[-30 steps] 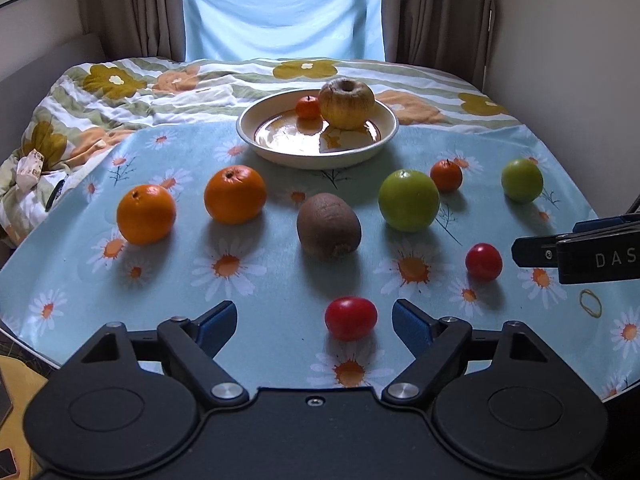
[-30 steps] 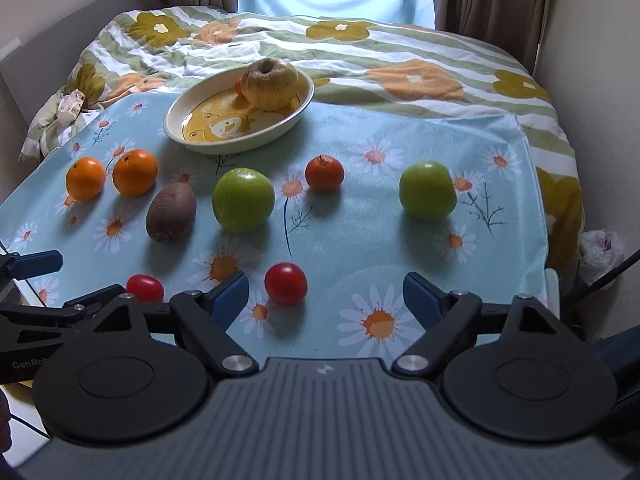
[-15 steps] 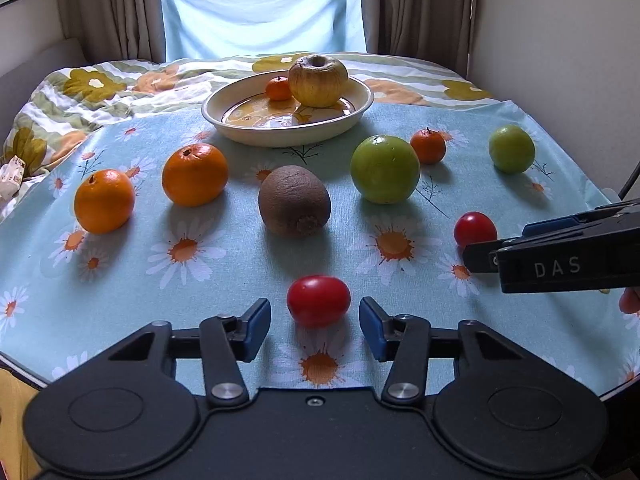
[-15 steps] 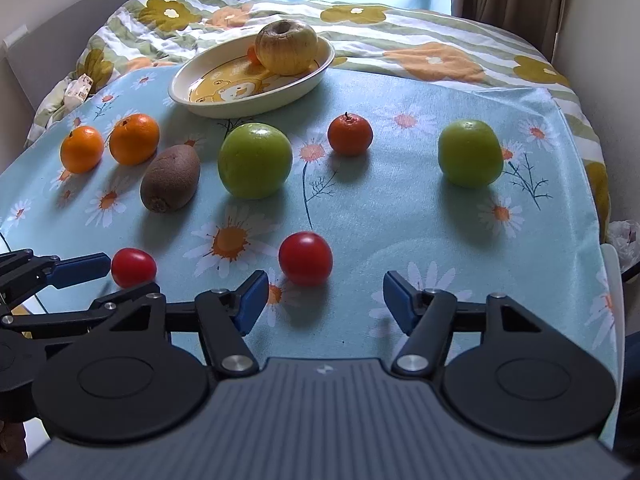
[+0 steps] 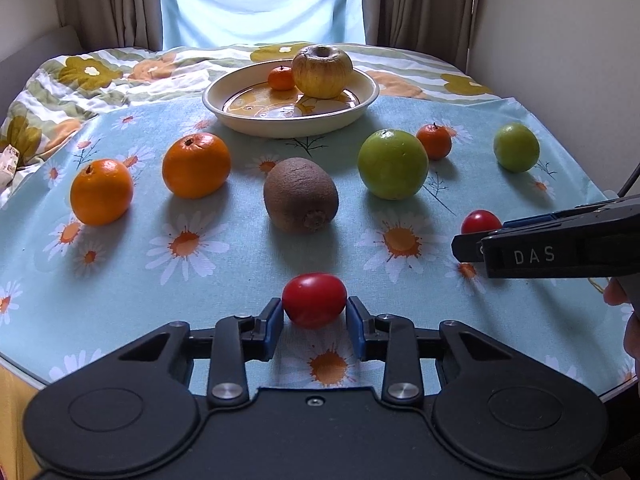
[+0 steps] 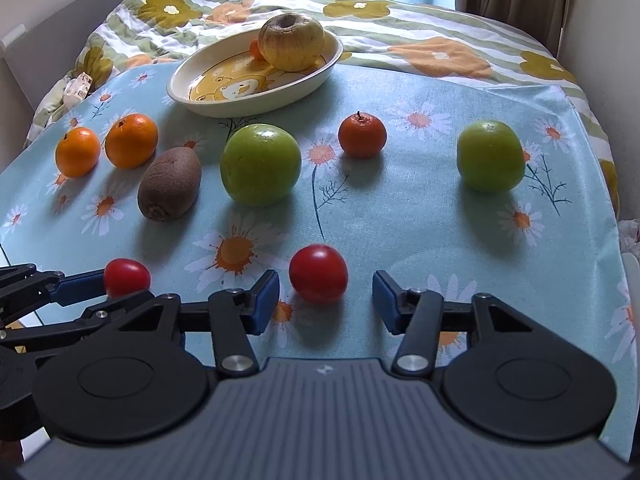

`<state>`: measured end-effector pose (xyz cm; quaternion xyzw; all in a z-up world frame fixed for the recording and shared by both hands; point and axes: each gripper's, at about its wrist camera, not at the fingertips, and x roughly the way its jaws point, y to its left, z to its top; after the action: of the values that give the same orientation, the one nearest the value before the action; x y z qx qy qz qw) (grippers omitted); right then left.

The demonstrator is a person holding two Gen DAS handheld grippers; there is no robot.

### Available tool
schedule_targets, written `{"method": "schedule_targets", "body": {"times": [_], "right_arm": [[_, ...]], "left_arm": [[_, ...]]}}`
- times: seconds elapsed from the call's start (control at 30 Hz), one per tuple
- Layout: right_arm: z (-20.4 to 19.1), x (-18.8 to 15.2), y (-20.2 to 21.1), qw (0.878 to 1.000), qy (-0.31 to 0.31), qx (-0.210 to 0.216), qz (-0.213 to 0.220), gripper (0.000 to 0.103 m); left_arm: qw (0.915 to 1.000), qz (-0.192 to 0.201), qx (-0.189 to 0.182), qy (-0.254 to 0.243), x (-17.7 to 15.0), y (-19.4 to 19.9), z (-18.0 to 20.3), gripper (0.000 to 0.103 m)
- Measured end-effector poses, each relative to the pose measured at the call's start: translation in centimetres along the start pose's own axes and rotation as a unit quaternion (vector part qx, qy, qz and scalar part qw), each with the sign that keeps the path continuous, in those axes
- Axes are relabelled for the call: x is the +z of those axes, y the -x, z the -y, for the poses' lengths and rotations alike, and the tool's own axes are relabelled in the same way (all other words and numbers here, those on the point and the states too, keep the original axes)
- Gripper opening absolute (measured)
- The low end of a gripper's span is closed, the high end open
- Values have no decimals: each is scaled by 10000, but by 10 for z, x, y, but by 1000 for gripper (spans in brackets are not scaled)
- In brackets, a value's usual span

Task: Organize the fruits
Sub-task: 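Grasp a red tomato with the left gripper while the right gripper grasps another red tomato, then carry both red tomatoes up and over to the white bowl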

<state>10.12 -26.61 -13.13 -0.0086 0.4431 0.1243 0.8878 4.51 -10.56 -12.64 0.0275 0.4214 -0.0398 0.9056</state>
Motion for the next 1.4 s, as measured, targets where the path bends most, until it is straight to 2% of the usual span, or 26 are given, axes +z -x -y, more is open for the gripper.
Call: {"method": "schedule_targets", "body": {"times": [0.07,0.13,0.2,0.27,0.83,1.13,1.4], "right_arm": [[-1,1,-1,10000,16,-12,-8,61],[-2,2,-1,10000,18,-52,-9,54],[-3,3,-2,10000,5,-56,-11,53],[-4,3,-2,10000,6,-53,-3,46],[-11,16,35,9998,-16,50,206,45],[-20,38,78,9988,-23,256,412,46],[-38,73,103,9970,31,282,721,45]], "left_arm": [[10000,-9,-2,11,0,0,-2,38],[10000,-10,1,17,0,0,-3,38],[10000,-10,8,15,-1,1,-3,38],[10000,-11,9,18,-1,1,-4,38],[9996,264,109,36,12,39,-14,38],[9978,634,192,23,40,86,-25,38],[9948,980,293,-8,72,111,-55,38]]}}
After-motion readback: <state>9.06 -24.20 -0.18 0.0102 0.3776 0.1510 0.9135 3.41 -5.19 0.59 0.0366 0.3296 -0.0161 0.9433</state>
